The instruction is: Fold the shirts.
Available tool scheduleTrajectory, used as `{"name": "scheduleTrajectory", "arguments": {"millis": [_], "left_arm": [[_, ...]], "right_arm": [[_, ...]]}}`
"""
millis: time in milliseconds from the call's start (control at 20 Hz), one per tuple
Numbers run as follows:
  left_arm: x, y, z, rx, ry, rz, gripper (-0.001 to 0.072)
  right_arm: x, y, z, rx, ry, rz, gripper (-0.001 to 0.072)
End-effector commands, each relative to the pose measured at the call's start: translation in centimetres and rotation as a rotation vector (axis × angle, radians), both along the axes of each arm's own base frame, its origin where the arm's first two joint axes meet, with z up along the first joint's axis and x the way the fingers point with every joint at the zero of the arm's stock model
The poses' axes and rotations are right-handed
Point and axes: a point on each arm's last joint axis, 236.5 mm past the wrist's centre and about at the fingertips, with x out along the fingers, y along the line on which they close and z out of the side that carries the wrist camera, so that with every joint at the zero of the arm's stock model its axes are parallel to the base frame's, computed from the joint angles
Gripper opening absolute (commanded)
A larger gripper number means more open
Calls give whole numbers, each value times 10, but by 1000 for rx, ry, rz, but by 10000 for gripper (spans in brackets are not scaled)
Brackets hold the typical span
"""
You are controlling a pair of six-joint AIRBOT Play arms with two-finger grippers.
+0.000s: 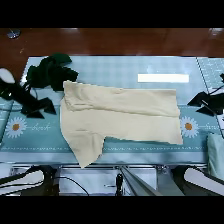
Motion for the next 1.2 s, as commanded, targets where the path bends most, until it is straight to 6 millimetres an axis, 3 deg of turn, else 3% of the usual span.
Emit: {"name": "scheduleTrajectory", "arguments": {"millis": [0,150,250,450,600,750,800,850,900,1050,1150], "left_arm": [[-41,-17,-21,-184,-31,226,701],[-42,-50,-24,-354,-147,364,701],[-60,-68,-31,-393,-102,362,701],[-92,-97,-49,-393,-21,278,701],[-97,-108,-55,-374,-21,222,701],[-101,-121,-56,-369,-27,156,696],[-102,-124,-58,-362,-34,129,562],[-103,-127,-58,-360,-41,103,153],[-103,-130,-58,-363,-55,79,31],[-101,-131,-58,-360,-63,73,23],[-101,-131,-58,-360,-62,73,23]], "right_arm": [[-15,34,-9,128,-167,-151,628],[-23,78,-8,285,-249,-175,627],[-28,87,-8,314,-250,-166,627],[-23,93,1,362,-272,-185,621],[-13,95,11,404,-309,-218,621],[-5,79,23,338,-332,-195,621],[-8,66,23,292,-305,-205,620],[-17,50,20,240,-258,-217,621],[-31,35,15,190,-191,-223,621],[-114,17,-18,89,175,-247,621],[-149,35,-29,118,304,-171,620]]}}
